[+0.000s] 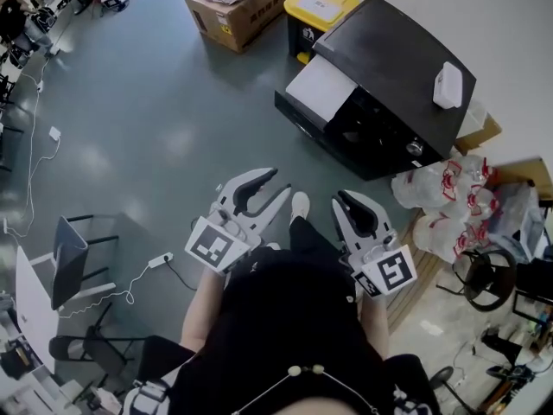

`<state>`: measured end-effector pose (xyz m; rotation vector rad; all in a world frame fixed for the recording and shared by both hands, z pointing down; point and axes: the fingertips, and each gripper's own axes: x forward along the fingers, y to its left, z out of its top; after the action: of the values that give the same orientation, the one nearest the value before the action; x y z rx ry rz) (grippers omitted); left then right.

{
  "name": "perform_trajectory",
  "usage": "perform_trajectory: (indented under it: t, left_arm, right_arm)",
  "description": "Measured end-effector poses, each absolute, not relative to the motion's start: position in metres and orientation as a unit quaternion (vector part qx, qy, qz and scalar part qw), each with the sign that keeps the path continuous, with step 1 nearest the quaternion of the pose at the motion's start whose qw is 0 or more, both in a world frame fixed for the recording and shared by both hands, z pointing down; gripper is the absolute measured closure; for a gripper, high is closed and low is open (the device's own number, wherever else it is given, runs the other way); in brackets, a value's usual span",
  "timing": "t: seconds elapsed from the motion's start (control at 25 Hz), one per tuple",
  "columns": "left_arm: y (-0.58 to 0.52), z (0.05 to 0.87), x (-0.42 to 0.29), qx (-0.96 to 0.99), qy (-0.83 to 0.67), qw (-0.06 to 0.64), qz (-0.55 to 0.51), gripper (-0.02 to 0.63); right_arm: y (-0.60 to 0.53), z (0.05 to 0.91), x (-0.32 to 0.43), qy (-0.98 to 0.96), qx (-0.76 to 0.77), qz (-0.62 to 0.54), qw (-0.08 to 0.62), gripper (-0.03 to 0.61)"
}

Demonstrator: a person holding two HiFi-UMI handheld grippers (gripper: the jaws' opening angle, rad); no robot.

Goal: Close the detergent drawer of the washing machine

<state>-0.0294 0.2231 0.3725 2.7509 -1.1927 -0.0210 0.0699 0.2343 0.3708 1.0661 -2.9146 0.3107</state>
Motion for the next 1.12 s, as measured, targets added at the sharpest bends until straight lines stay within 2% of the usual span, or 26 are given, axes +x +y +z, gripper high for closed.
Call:
perform_trajectory:
  t: [0.2,0.6,0.88,1.12]
  left_arm:
    - [0.169,0.384,-0.009,0.92,-0.384,0.074,0.011,0.479]
    - [0.1,0.429,0.006,0.943,-0.322,0.034,0.077,0.48]
    - [0.061,0.482,-0.006,0.951,-0.264,0.057,0.149,0.479]
    - [0.031,0.54,-0.009,0.953,-0.189,0.078,0.221,0.479]
  right_arm:
    - [0.182,0.385,0.083,-0.938,0.327,0.109,0.023,0.505]
    - [0.103,0.443,0.07,-0.954,0.252,0.122,0.108,0.486]
    - [0.077,0.499,0.055,-0.944,0.231,0.144,0.183,0.485]
    - [0.058,0.55,0.038,-0.928,0.216,0.173,0.249,0.431]
